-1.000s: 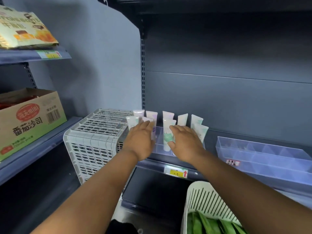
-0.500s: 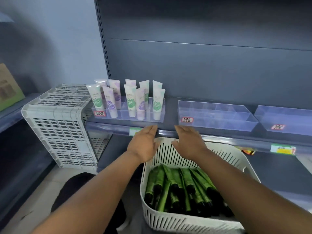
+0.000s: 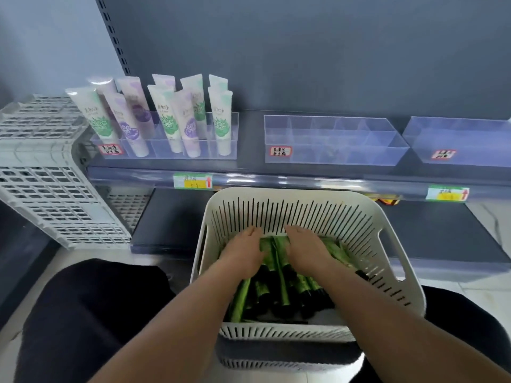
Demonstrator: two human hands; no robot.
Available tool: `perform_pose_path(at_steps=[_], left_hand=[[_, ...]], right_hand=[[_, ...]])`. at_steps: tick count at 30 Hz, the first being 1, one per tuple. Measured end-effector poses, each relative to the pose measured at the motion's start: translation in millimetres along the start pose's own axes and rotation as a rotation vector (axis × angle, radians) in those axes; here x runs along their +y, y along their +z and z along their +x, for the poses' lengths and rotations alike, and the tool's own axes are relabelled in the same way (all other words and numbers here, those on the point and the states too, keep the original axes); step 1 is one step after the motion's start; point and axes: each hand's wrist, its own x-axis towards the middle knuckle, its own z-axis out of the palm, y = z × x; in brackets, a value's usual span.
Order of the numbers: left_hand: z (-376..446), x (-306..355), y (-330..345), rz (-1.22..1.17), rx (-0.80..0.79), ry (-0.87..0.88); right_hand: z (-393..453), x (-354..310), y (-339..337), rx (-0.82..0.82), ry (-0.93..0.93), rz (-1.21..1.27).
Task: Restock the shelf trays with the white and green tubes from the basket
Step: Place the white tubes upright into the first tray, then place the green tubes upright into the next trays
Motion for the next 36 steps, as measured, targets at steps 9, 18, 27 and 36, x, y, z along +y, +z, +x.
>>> perform_pose_path(at_steps=[9, 18, 27, 36], left_hand=[[40.9, -13.0, 27.0, 0.012, -0.117, -0.123], [65.4, 2.0, 41.0, -0.144, -0.023, -0.412], [43.0, 9.5, 27.2, -0.373, 0.045, -0.317], [-6.3, 21.1, -18.3, -0.449, 0.277, -0.156]], right_hand=[[44.7, 9.2, 48.0, -0.167, 0.003, -0.03], [67.7, 5.5, 61.0, -0.187, 0.157, 0.085], [39.0, 14.6, 38.8, -0.108, 0.204, 0.523], [-3.5, -10.7, -13.5, 0.183, 0.07, 0.519]])
